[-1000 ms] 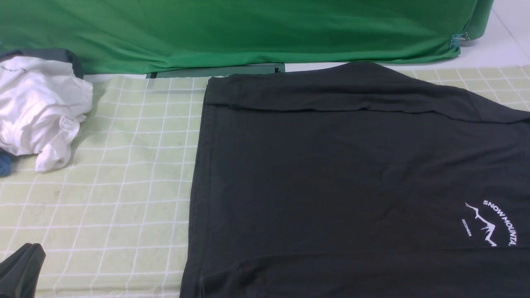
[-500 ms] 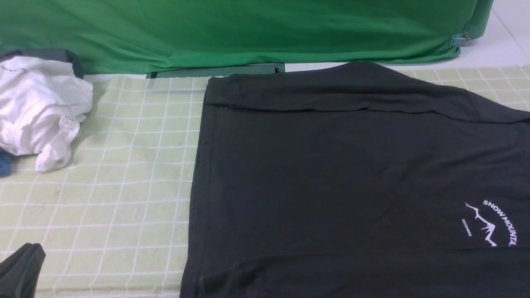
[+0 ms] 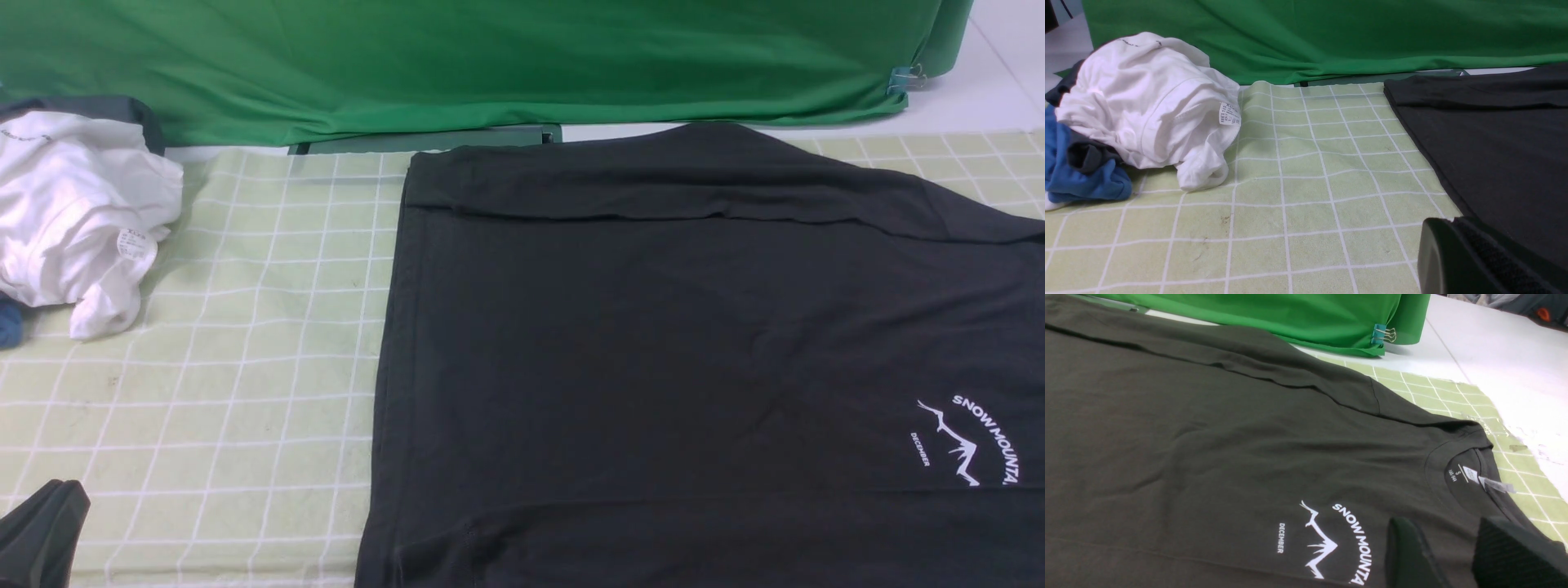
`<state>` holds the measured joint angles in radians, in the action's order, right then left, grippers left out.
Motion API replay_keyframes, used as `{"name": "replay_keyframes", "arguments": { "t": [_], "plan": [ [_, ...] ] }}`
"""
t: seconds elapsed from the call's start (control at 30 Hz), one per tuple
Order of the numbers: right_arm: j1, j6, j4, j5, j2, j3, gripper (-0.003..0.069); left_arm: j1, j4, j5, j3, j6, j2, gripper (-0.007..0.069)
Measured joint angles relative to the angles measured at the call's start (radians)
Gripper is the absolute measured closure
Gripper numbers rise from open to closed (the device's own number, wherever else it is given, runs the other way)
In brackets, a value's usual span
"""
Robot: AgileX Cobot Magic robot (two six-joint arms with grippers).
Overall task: Fold a long-sleeved shirt over a green coffee tablecloth.
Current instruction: 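Grasp the left edge of the dark T-shirt lying flat on the table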
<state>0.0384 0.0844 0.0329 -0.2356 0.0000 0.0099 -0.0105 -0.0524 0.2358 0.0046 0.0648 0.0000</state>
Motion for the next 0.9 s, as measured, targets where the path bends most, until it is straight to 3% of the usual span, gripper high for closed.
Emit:
{"name": "replay_keyframes", "arguments": {
  "t": [0.23, 0.27, 0.37, 0.47, 0.6, 0.77, 0.9],
  "plan": [
    [0.000, -0.012, -0.012, 0.021, 0.000, 0.000, 0.0415, 0.000, 0.000, 0.000, 0.000, 0.000, 0.000, 0.0608],
    [0.000, -0.072, -0.064, 0.036, 0.000, 0.000, 0.0415, 0.000, -0.021, 0.000, 0.000, -0.013, 0.000, 0.0608],
    [0.000, -0.347, -0.257, 0.051, 0.000, 0.000, 0.0415, 0.000, -0.287, -0.028, 0.000, -0.170, 0.000, 0.0608],
    [0.000, -0.582, -0.342, 0.054, 0.000, 0.000, 0.0415, 0.000, -0.535, -0.046, 0.000, -0.247, 0.000, 0.0608],
    [0.000, -0.686, -0.370, 0.061, 0.000, 0.000, 0.0415, 0.000, -0.676, -0.056, 0.000, -0.292, 0.000, 0.0608],
    [0.000, -0.728, -0.375, 0.088, 0.000, 0.000, 0.0415, 0.000, -0.715, -0.110, 0.000, -0.312, 0.000, 0.0608],
    [0.016, -0.732, -0.375, 0.201, 0.000, 0.001, 0.0474, 0.000, -0.766, -0.166, 0.000, -0.325, 0.000, 0.0608]
  ]
}}
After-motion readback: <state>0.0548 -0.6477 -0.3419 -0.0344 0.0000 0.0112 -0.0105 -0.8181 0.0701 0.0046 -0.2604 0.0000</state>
